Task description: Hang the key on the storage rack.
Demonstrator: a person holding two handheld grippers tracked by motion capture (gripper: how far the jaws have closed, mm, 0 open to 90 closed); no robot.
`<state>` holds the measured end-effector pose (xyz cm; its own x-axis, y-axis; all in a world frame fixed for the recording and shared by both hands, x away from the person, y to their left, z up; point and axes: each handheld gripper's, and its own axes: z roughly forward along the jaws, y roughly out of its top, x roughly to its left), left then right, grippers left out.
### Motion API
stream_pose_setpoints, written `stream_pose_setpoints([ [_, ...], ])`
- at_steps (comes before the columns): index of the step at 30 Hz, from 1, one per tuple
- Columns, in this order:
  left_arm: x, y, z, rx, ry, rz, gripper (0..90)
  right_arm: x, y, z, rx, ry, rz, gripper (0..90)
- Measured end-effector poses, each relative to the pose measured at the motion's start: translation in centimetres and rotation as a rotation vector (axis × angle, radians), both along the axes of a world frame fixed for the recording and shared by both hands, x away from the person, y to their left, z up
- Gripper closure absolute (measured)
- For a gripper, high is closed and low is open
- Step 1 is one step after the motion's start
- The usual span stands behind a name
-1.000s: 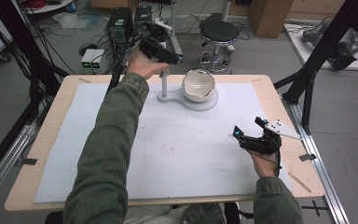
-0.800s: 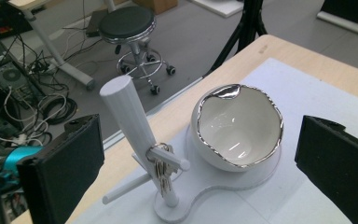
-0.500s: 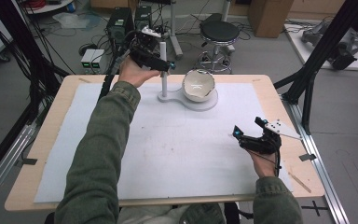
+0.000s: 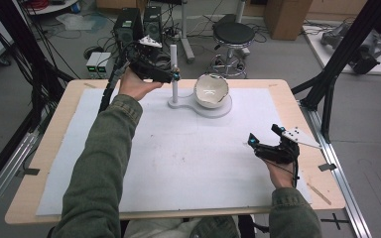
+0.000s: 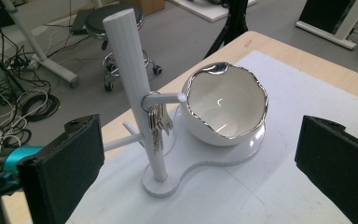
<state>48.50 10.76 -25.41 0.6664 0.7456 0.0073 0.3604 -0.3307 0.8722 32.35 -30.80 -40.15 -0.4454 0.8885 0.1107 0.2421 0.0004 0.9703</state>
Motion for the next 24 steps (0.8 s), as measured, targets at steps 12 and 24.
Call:
stream_pose_setpoints([
  [12, -0.7, 1.0, -0.7, -0.005, 0.0, 0.006, 1.6, 0.0, 0.0, 0.0, -0.003, -0.002, 0.002, 0.9],
  [24, -2.5, 1.2, -1.6, -0.03, -0.019, -0.023, 1.6, 0.0, 0.0, 0.0, -0.006, -0.001, 0.003, 0.9],
])
